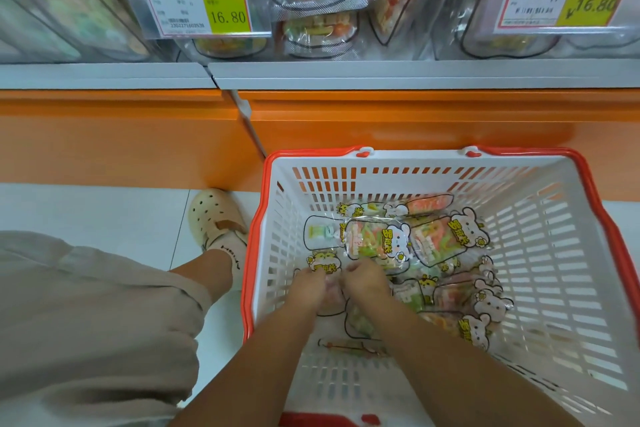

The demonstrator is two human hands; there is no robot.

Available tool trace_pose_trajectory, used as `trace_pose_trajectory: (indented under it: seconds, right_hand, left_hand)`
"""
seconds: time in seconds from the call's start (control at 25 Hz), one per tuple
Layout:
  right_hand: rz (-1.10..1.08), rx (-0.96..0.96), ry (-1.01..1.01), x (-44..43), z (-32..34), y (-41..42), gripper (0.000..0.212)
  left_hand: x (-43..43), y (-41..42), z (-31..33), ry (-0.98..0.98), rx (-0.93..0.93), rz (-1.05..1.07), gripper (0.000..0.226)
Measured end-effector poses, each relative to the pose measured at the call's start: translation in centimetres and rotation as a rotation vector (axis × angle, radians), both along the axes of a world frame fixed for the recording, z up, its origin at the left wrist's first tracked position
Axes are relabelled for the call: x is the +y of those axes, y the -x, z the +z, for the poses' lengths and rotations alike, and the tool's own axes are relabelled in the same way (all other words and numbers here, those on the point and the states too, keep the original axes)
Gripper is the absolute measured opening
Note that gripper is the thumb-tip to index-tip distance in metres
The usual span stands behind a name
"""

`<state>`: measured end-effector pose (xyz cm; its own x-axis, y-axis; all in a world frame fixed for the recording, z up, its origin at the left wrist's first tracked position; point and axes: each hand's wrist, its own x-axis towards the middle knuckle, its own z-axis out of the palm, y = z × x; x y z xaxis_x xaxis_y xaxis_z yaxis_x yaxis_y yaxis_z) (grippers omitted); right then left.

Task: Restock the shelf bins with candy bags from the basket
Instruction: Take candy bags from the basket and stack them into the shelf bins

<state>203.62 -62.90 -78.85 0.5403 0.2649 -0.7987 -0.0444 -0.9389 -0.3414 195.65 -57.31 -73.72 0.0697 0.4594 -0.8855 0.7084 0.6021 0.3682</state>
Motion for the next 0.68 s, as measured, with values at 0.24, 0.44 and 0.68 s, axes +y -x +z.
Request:
trace_pose_trajectory:
  seconds: [0.24, 0.44, 0.68]
  right_hand:
    - [-0.363, 0.412, -0.356, -2.8, 2.5, -2.5, 0.041]
    - [-0.524, 0.78, -0.736, -4.0, 7.5, -5.5, 0.017]
    - [-0.213, 0.683, -0.296, -3.1, 4.8, -1.7, 0.039]
  left_hand:
    - [0.1, 0.3, 2.3, -0.051, -0.094, -0.057, 0.065]
    - [2.2, 0.1, 4.5, 0.015, -0.296, -0.049, 0.067]
    - [5.8, -1.0, 8.9, -0.354, -0.416, -0.387, 0.039]
